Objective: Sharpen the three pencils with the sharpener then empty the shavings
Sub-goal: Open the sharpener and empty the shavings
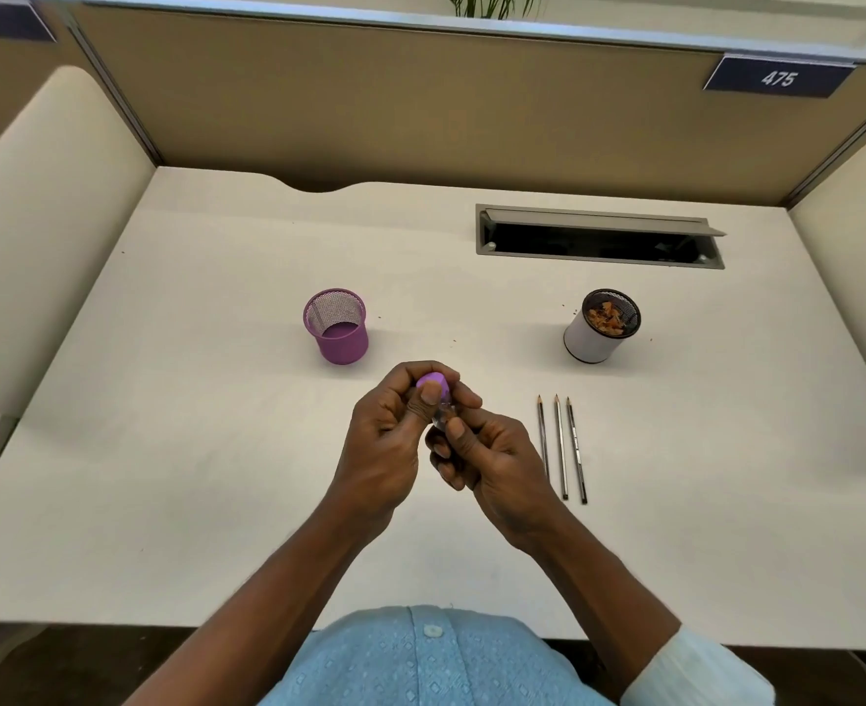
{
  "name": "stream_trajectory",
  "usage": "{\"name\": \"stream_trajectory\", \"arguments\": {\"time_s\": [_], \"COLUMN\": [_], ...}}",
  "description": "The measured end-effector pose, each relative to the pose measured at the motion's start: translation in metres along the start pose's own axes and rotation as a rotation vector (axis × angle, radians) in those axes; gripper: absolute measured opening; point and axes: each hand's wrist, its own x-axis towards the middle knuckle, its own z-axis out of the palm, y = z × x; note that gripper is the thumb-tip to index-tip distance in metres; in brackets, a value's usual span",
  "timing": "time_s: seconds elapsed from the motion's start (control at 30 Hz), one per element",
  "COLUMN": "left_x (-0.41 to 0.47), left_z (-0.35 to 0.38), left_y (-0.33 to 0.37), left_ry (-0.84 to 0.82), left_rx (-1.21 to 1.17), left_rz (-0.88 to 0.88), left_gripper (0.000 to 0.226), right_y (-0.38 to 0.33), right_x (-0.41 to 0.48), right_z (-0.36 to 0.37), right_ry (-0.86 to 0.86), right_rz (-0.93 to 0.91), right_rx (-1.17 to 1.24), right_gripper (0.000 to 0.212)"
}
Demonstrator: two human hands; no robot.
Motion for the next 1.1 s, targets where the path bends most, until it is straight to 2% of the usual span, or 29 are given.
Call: {"name": "stream_trajectory", "arguments": {"time_s": [0.2, 0.4, 0.53, 0.67, 0.83, 1.1], "left_x": [0.0026, 0.0042, 0.0030, 0.0029, 0.0034, 0.0016], "left_z": [0.0026, 0.0018, 0.0024, 0.0052, 0.0092, 0.0064], "left_y": [0.0021, 0.0002, 0.0047, 0.0062, 0.0028, 0.0005], "left_ry": [0.069, 0.055, 0.023, 0.011, 0.021, 0.008], "left_rx": [-0.004, -0.037, 0.006, 0.021, 0.032, 0.024], "left_rz": [0.022, -0.002, 0.017, 0.012, 0.021, 0.031], "left_gripper": [0.026, 0.032, 0.029, 0.026, 0.022, 0.026], "right_y": [0.0002, 0.0016, 0.0043, 0.0066, 0.0030, 0.0039], "right_x": [0.0084, 0.0088, 0.0059, 0.0032, 0.0035, 0.0015], "right_z": [0.0022, 0.0037, 0.0054, 0.0069, 0.0079, 0.0049], "right_ry": [0.026, 0.006, 0.013, 0.053, 0.092, 0.104], "right_rz": [-0.022, 0.004, -0.006, -0.014, -0.048, -0.015], "right_rx": [-0.047, 0.027, 0.067, 0.059, 0.040, 0.008], "right_gripper": [0.027, 0.036, 0.033, 0.043, 0.029, 0.028]}}
